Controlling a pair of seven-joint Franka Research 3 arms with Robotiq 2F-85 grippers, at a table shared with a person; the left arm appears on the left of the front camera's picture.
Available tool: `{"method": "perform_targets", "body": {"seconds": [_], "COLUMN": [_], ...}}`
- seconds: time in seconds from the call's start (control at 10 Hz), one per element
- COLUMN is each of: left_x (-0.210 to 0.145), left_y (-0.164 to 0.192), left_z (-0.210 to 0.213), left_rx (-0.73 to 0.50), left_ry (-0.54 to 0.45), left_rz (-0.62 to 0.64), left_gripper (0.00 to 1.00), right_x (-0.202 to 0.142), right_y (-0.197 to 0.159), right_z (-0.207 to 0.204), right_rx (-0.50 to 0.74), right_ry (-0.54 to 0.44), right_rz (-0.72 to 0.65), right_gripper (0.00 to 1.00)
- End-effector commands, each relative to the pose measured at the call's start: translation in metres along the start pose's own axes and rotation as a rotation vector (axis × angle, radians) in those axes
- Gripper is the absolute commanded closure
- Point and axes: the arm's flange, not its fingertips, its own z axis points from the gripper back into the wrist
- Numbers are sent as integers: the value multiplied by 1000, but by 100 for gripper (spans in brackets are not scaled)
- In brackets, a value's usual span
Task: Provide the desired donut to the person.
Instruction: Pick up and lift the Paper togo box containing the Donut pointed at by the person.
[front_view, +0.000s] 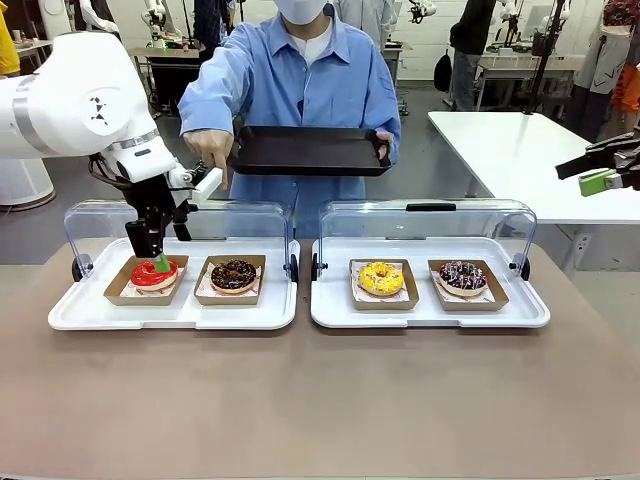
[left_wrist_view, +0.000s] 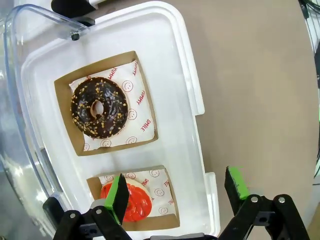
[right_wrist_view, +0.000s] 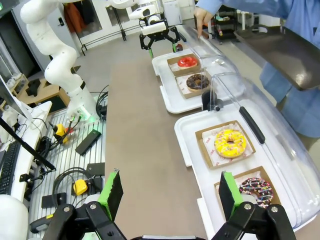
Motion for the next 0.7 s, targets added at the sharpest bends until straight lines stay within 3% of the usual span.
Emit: {"method": "perform_targets", "body": {"seconds": [0.0,0.6], "left_x": [-2,-2], "left_y": [1,1], "left_z": [3,3], "left_rx": [-3,-3], "left_ry": [-4,-4], "left_rz": [3,3], "left_gripper": [0,0], "right_x": [0,0], "right_y": [0,0], "right_z": [-1,-1], "right_rx": [7,7], "right_ry": [-10,-10], "right_rz": [3,3], "right_gripper": [0,0]}}
